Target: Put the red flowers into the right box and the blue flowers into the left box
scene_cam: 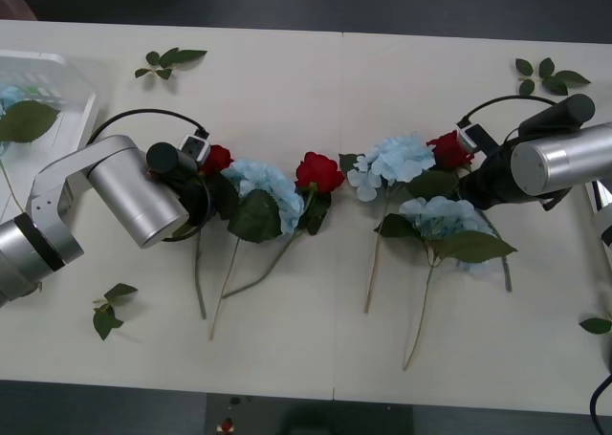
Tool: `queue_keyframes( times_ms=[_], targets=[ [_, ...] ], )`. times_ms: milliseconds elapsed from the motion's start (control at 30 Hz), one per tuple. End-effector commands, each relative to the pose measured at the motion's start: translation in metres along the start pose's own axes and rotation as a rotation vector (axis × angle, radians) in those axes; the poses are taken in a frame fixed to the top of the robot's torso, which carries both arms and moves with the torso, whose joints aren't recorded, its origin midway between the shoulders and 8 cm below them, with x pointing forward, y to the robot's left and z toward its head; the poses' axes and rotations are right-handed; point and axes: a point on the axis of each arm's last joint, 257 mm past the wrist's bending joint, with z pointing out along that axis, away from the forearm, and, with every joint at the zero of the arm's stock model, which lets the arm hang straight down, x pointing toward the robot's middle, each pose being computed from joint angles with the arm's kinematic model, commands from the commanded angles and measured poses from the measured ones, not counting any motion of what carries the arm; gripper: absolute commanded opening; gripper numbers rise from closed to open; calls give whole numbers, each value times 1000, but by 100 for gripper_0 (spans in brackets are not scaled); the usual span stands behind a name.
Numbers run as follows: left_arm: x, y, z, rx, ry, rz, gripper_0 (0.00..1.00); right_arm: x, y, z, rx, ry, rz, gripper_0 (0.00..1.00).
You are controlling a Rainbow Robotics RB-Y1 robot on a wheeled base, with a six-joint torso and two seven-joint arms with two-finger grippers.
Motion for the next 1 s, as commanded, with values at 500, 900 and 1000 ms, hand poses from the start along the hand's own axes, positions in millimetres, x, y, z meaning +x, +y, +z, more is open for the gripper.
queue_keyframes(
  times_ms=[500,900,1000],
  targets=[
    [-29,-5,-3,-3,-38,-59,100,-21,3,-6,-8,-38,54,0],
    [-43,-18,12,34,-62,-127,43,-37,-25,-34,3,-34,106,0],
    [-42,-18,12,37,-59,-133,0,-45,-47,-58,19,-48,135,0]
  ],
)
